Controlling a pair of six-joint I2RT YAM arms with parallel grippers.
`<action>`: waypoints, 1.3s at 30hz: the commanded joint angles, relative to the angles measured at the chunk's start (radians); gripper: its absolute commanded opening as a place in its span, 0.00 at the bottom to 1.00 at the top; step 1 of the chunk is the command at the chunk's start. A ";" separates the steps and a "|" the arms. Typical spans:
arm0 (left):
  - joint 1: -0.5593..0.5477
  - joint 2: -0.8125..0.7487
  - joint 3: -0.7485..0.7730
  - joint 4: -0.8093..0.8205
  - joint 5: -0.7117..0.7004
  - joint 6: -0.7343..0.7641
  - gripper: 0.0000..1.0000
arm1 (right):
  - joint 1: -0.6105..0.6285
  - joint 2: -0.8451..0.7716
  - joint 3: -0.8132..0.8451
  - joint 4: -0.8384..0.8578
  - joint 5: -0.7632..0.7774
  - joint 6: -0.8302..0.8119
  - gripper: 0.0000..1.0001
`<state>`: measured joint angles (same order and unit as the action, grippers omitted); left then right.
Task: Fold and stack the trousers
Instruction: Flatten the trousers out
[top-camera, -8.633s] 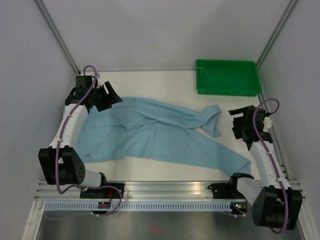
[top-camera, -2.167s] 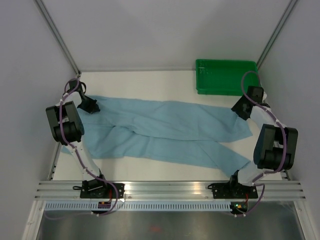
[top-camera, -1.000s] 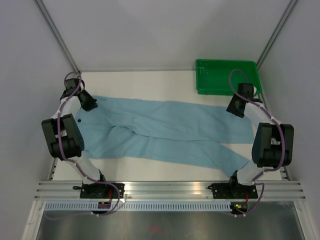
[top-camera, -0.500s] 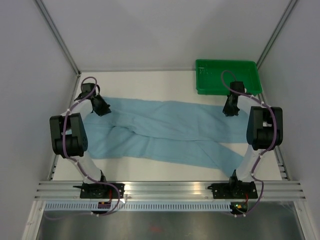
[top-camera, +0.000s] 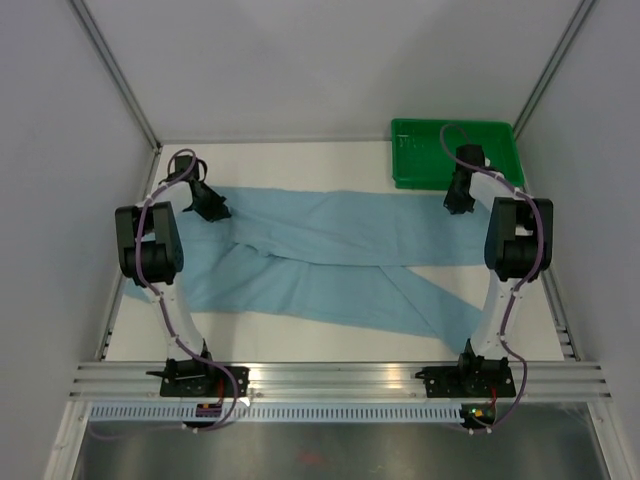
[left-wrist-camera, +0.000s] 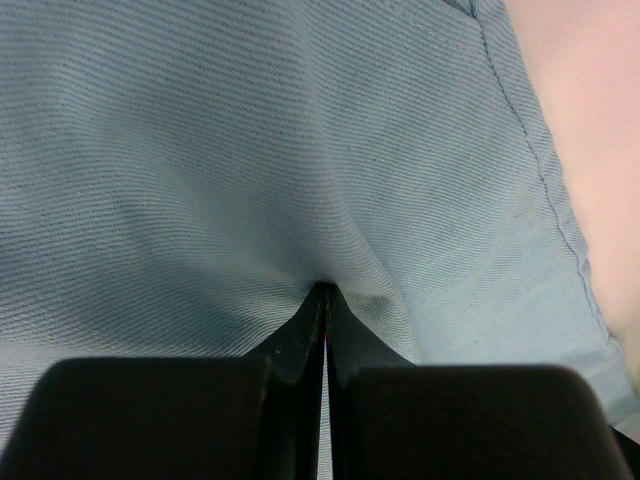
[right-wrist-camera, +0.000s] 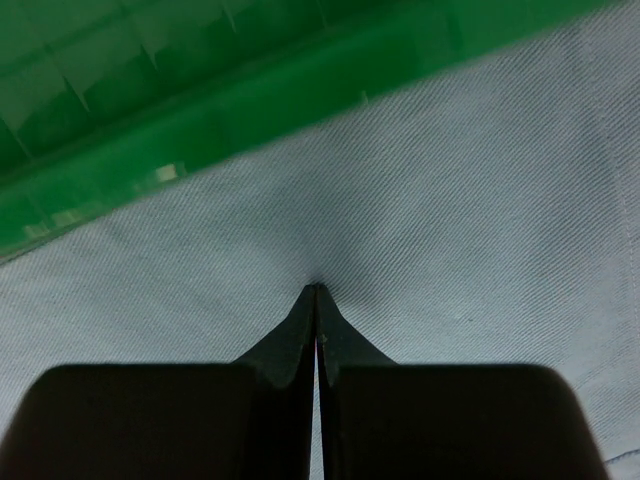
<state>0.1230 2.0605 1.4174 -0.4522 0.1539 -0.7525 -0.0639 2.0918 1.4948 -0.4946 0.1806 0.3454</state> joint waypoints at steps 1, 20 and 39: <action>0.003 0.090 0.092 0.012 -0.022 -0.067 0.02 | -0.002 0.125 0.094 -0.048 0.042 0.007 0.00; -0.005 -0.290 0.115 -0.025 0.085 0.222 0.40 | -0.002 -0.244 0.110 -0.101 -0.225 -0.043 0.41; -0.187 -0.873 -0.434 -0.212 0.171 0.283 0.65 | 0.205 -1.193 -0.653 -0.374 -0.245 0.641 0.68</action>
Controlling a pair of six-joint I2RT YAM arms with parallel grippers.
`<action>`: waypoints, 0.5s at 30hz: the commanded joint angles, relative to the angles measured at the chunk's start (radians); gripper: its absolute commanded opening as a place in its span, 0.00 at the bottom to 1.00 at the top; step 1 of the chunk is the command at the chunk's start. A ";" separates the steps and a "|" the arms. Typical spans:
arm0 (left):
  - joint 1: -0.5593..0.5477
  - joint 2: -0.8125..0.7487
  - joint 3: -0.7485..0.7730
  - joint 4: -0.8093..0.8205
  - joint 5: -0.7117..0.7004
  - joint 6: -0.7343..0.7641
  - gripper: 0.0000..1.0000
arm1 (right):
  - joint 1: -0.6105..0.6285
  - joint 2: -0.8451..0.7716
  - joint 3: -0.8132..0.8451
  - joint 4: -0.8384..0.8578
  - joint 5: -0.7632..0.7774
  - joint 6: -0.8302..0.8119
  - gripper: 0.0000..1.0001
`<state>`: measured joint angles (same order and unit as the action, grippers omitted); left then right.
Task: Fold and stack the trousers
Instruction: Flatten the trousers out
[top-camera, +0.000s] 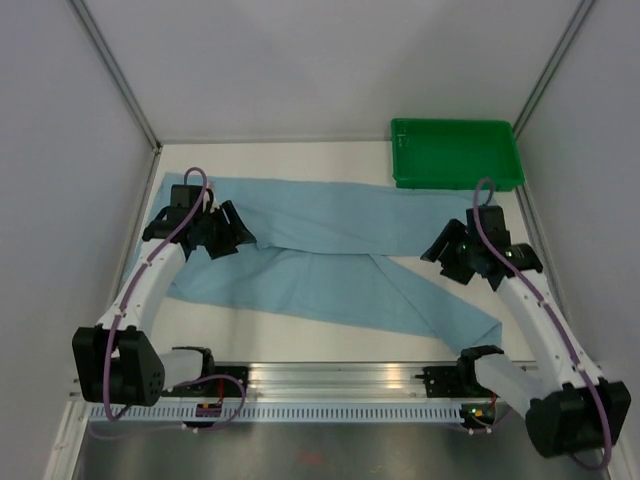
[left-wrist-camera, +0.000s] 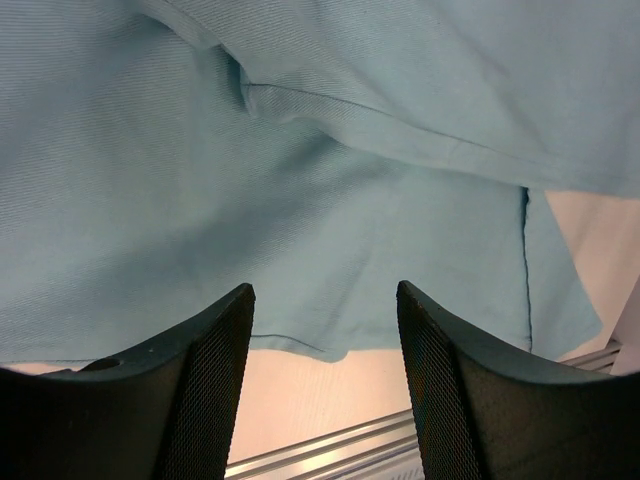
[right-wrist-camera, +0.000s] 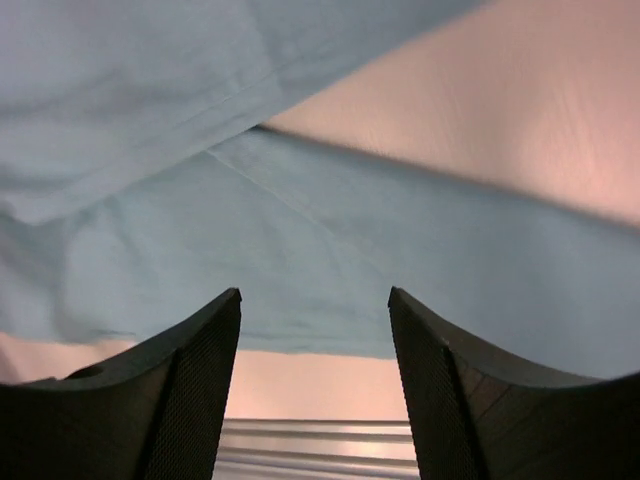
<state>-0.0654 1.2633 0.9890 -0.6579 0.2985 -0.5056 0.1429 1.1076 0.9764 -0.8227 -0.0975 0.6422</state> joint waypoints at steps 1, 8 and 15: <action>0.001 -0.077 -0.012 -0.009 0.027 0.038 0.65 | 0.000 -0.274 -0.195 -0.005 0.010 0.567 0.68; 0.001 -0.074 -0.033 0.004 0.054 0.039 0.65 | 0.017 -0.456 -0.357 -0.040 0.197 0.961 0.75; 0.001 -0.082 -0.067 0.014 0.042 0.032 0.64 | 0.027 -0.217 -0.364 -0.012 0.115 0.951 0.88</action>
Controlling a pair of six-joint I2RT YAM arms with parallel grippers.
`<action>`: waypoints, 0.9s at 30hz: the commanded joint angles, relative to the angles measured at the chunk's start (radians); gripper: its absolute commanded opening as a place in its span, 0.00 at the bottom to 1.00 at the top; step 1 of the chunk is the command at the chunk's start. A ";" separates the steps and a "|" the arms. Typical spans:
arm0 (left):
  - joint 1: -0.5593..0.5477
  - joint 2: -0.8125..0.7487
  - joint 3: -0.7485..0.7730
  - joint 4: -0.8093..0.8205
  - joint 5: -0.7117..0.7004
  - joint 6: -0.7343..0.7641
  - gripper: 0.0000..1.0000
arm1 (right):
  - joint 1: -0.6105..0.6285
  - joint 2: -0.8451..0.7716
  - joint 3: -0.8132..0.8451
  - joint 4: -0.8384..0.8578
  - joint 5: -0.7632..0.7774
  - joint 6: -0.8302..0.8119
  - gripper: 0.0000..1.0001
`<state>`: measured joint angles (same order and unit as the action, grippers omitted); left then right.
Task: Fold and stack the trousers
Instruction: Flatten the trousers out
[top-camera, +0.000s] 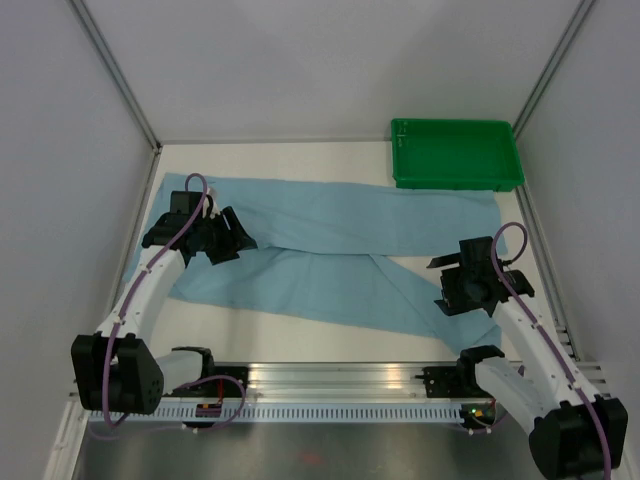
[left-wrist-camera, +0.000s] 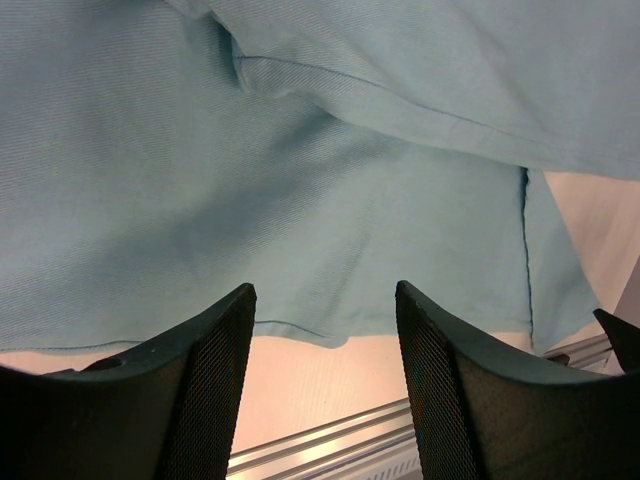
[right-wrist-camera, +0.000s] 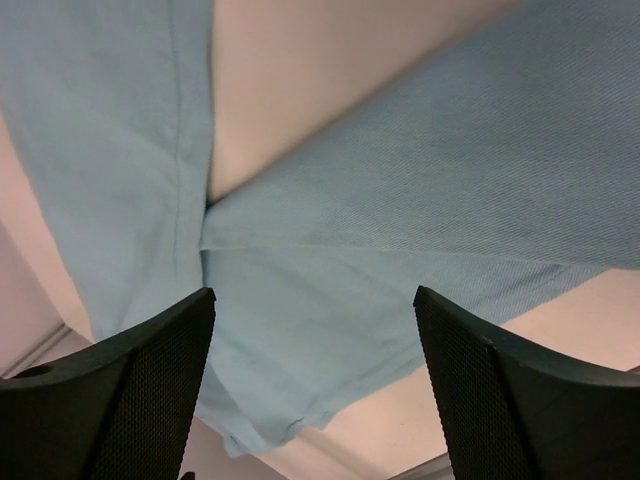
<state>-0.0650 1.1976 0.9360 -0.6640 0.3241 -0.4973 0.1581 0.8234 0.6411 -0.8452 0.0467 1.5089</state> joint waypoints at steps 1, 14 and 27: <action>-0.001 -0.021 -0.017 0.023 0.015 0.020 0.64 | 0.023 0.085 -0.044 0.046 -0.037 0.102 0.90; -0.001 -0.036 -0.094 0.063 -0.019 -0.037 0.64 | 0.142 0.244 -0.035 0.035 0.061 0.356 0.73; -0.001 -0.064 -0.123 0.057 -0.049 -0.047 0.64 | 0.221 0.321 -0.078 0.041 0.131 0.507 0.72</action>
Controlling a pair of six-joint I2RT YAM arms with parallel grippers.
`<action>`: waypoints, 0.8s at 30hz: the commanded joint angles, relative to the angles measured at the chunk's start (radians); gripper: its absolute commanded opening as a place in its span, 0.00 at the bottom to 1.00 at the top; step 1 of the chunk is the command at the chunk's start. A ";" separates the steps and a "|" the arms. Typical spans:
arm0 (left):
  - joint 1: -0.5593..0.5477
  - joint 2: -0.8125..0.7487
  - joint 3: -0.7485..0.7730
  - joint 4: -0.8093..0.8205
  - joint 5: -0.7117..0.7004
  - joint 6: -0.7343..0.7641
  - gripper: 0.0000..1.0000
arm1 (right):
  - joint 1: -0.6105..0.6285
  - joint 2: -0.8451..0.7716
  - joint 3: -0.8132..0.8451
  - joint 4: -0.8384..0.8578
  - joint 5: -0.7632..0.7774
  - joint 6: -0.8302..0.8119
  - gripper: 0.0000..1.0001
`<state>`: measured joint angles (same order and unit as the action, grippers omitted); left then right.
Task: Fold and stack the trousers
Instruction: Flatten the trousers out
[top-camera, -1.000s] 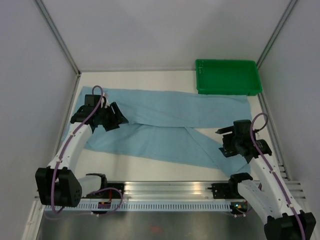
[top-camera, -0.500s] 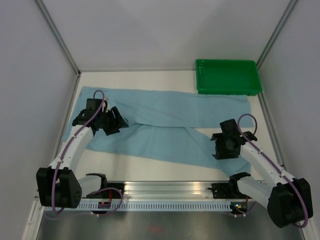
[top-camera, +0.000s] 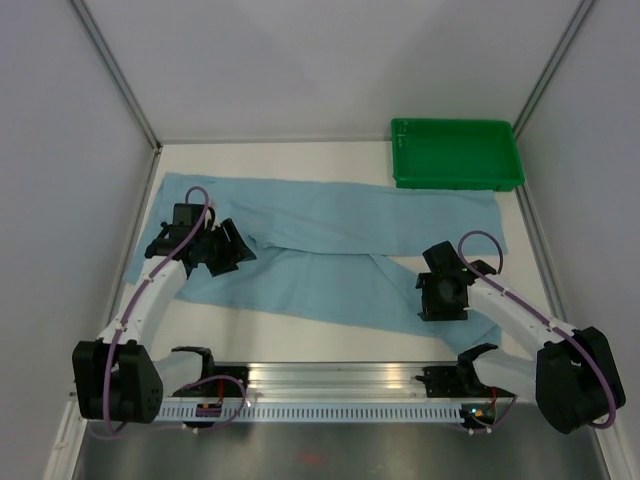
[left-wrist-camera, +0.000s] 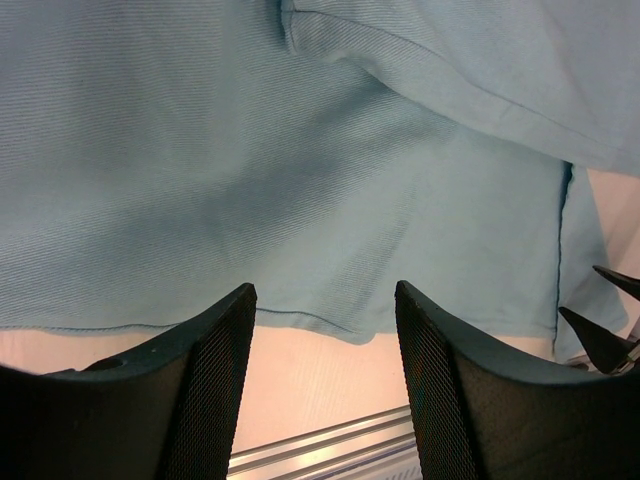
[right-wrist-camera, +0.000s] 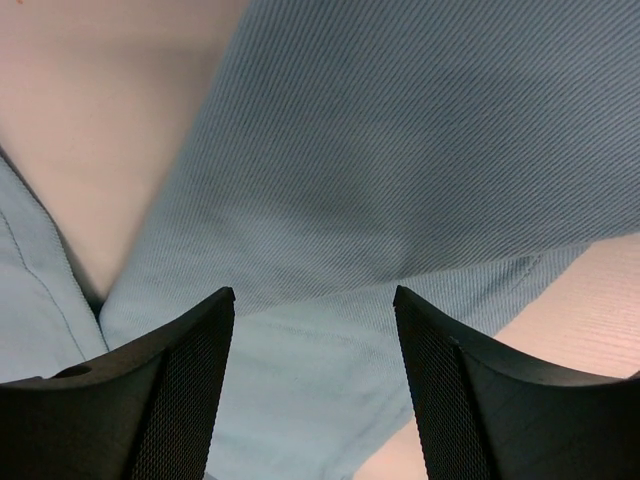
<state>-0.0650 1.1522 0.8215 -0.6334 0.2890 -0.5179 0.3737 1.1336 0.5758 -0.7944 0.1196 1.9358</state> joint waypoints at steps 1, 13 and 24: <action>-0.001 -0.017 -0.008 0.028 -0.014 -0.027 0.64 | 0.005 0.015 -0.010 -0.015 0.072 0.083 0.72; 0.001 -0.019 -0.007 0.018 -0.017 -0.008 0.64 | 0.005 0.091 0.001 -0.003 0.123 0.100 0.66; -0.001 -0.019 -0.015 0.023 -0.019 0.001 0.64 | 0.100 0.147 0.059 0.012 0.075 0.201 0.67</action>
<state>-0.0650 1.1511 0.8127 -0.6331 0.2852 -0.5190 0.4465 1.2263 0.5949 -0.8028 0.2028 1.9678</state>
